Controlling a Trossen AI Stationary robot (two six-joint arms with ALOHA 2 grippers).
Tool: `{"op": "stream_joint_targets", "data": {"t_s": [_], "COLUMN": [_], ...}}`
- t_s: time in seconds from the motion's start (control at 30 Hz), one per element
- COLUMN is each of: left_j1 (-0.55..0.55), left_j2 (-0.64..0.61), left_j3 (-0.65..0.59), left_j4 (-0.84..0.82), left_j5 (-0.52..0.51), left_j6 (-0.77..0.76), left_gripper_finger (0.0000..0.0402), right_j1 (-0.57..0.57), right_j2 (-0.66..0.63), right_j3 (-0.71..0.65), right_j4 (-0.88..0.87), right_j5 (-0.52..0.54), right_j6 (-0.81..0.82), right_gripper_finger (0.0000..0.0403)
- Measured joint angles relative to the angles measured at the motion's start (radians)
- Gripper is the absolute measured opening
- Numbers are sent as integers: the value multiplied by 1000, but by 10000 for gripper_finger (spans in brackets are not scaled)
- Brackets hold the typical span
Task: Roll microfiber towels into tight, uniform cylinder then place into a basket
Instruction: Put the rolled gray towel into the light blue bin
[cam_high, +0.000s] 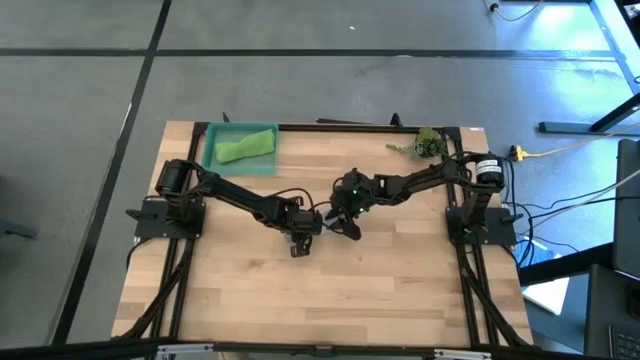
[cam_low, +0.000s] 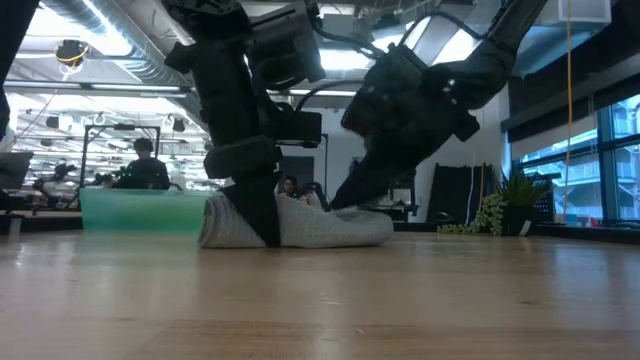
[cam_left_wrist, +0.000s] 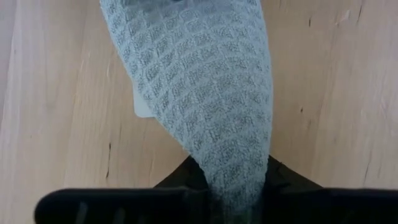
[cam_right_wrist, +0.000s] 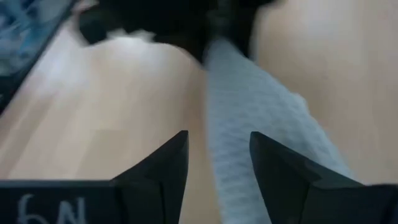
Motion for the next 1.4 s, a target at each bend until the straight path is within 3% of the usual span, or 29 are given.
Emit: {"op": "stream_joint_targets", "data": {"t_s": [0.1, 0.4, 0.67, 1.03, 1.2, 1.4], "left_j1": [0, 3, 28, 92, 140, 252], "left_j2": [-2, -54, -159, -353, -441, -526], "left_j3": [-1, -5, -5, -3, -2, -1], "left_j4": [-1, -46, -131, -268, -372, -448], "left_j5": [0, -46, -115, -182, -270, -283], "left_j6": [1, 0, 0, 34, 127, 284], "left_gripper_finger": [49, 49, 48, 48, 48, 48], "right_j1": [1, 1, 10, 66, 72, 72], "right_j2": [-37, -289, -456, -479, -479, -479], "right_j3": [19, 46, 46, 45, 45, 45], "right_j4": [-41, -372, -500, -572, -575, -575], "right_j5": [-48, 67, 88, 115, 128, 140], "right_j6": [-83, -270, -365, -444, -447, -455], "right_gripper_finger": [172, 172, 172, 172, 172, 172]}}
